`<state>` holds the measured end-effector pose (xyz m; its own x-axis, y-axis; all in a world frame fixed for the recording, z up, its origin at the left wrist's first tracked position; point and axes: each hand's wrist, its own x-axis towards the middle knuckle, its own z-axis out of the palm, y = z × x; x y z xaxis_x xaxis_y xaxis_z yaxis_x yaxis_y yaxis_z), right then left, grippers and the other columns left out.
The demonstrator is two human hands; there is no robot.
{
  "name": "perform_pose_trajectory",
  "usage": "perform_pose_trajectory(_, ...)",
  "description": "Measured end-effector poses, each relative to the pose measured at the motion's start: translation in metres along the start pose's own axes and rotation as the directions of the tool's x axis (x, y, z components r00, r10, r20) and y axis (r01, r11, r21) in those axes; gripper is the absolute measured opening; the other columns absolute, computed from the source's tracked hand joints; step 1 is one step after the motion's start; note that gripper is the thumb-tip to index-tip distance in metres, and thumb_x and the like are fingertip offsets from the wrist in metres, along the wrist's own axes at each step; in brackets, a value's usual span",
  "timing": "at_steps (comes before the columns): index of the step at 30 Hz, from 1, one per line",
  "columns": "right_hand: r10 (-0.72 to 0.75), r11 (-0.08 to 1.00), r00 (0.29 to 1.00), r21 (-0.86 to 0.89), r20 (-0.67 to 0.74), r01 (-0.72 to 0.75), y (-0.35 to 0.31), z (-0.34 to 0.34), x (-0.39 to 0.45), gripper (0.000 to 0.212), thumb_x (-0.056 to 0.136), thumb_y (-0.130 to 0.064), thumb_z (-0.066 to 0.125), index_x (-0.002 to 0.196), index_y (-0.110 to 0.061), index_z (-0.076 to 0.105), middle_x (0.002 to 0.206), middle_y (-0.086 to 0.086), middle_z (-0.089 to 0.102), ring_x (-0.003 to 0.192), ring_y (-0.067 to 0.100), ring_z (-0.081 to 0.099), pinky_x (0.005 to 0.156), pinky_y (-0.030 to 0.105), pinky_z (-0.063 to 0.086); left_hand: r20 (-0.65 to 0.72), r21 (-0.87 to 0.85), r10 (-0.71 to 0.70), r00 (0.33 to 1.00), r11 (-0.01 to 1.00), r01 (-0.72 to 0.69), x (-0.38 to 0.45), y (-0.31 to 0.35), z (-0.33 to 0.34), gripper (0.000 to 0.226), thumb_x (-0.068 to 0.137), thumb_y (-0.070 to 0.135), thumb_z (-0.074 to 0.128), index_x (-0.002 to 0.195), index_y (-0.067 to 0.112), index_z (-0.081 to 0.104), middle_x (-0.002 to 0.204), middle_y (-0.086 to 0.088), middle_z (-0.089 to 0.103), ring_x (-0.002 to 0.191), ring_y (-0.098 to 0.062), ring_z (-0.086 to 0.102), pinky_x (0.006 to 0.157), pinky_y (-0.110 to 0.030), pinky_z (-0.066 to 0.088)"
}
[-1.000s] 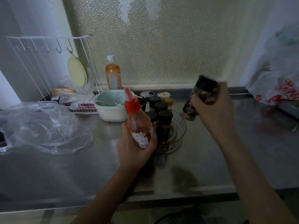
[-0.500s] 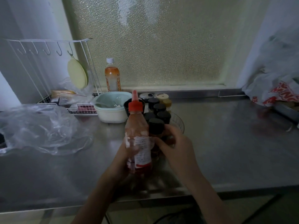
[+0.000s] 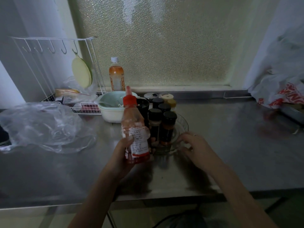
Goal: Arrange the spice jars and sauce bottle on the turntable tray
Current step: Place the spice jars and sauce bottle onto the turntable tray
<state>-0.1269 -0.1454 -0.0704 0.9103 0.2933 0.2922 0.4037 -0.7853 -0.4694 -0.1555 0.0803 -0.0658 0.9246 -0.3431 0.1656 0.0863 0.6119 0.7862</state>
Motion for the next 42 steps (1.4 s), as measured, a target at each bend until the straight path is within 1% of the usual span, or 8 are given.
perform_pose_trajectory(7,-0.1,0.995,0.991,0.021,-0.089,0.102,-0.037,0.035,-0.007,0.029,0.09,-0.023,0.044,0.107,-0.015,0.066,0.104,0.007,0.065,0.096,0.017,0.056,0.077,0.024,0.041,-0.159,0.081,0.084,0.984,0.994,-0.072,-0.006,0.001,0.01,0.081,0.029,0.046,0.091,0.097,0.012,0.063,0.079,-0.004,0.073,0.071,-0.018,0.07,0.058,-0.031,0.058)
perform_pose_trajectory(10,-0.119,0.992,0.991,0.026,-0.067,0.121,-0.047,0.046,-0.006,0.031,0.092,-0.011,0.045,0.116,-0.017,0.063,0.111,0.008,0.065,0.105,0.022,0.057,0.086,0.028,0.046,-0.27,0.265,0.189,0.944,0.957,-0.115,-0.005,-0.004,0.01,0.061,0.046,0.035,0.082,0.099,0.018,0.057,0.083,-0.003,0.073,0.074,-0.016,0.071,0.059,-0.032,0.056)
perform_pose_trajectory(14,0.021,0.932,0.982,0.359,-0.19,0.05,-0.064,0.029,-0.013,0.025,0.096,-0.019,0.048,0.116,-0.023,0.062,0.113,-0.005,0.066,0.103,0.003,0.059,0.087,0.011,0.044,-0.223,0.71,0.469,0.855,0.679,-0.188,-0.003,-0.016,0.003,0.048,0.057,0.047,0.077,0.1,0.035,0.06,0.101,-0.008,0.066,0.094,-0.024,0.065,0.079,-0.043,0.052)
perform_pose_trajectory(18,0.004,0.821,0.994,0.568,-0.113,0.062,-0.095,0.02,-0.017,0.041,0.08,-0.054,0.059,0.114,-0.033,0.054,0.104,-0.01,0.064,0.096,0.006,0.062,0.081,0.027,0.054,-0.13,0.873,0.563,0.816,0.456,-0.176,0.001,-0.024,0.001,0.047,0.061,0.045,0.075,0.102,0.038,0.054,0.109,-0.011,0.055,0.101,-0.027,0.056,0.084,-0.05,0.051)
perform_pose_trajectory(23,0.11,0.878,0.959,0.478,-0.261,0.029,-0.09,0.014,-0.022,0.047,0.064,-0.052,0.072,0.102,-0.035,0.051,0.092,-0.012,0.066,0.081,0.002,0.063,0.072,0.031,0.056,-0.028,0.938,0.523,0.852,0.308,-0.158,-0.003,-0.027,0.008,0.052,0.058,0.05,0.073,0.104,0.032,0.054,0.117,-0.011,0.047,0.102,-0.012,0.053,0.089,-0.024,0.047)
perform_pose_trajectory(29,0.36,0.878,0.731,0.475,-0.58,-0.056,-0.042,-0.04,0.001,0.043,0.073,-0.036,0.075,0.103,-0.025,0.046,0.083,-0.022,0.055,0.071,-0.006,0.058,0.065,0.015,0.049,-0.025,0.981,0.625,0.78,0.167,-0.102,0.004,-0.032,0.004,0.035,0.069,0.028,0.079,0.087,0.033,0.049,0.111,-0.017,0.05,0.09,0.011,0.048,0.078,0.0,0.036)
perform_pose_trajectory(35,0.325,0.897,0.843,0.422,-0.428,-0.131,-0.003,-0.03,0.038,0.049,0.075,-0.034,0.075,0.115,-0.018,0.051,0.099,-0.007,0.059,0.086,0.015,0.06,0.074,0.027,0.048,0.058,0.998,0.491,0.869,-0.001,-0.066,0.003,-0.037,0.009,0.037,0.073,0.012,0.075,0.094,0.032,0.052,0.127,-0.01,0.035,0.091,-0.021,0.056,0.078,-0.022,0.045)
perform_pose_trajectory(42,0.274,0.799,0.952,0.584,-0.138,-0.145,0.003,-0.017,0.05,0.038,0.082,-0.025,0.069,0.115,-0.023,0.05,0.103,-0.013,0.06,0.093,-0.003,0.057,0.076,0.013,0.048,-0.022,0.997,0.499,0.866,0.078,-0.02,0.003,-0.034,0.008,0.033,0.073,0.012,0.075,0.098,0.025,0.058,0.118,0.004,0.03,0.093,-0.02,0.057,0.081,-0.017,0.043)
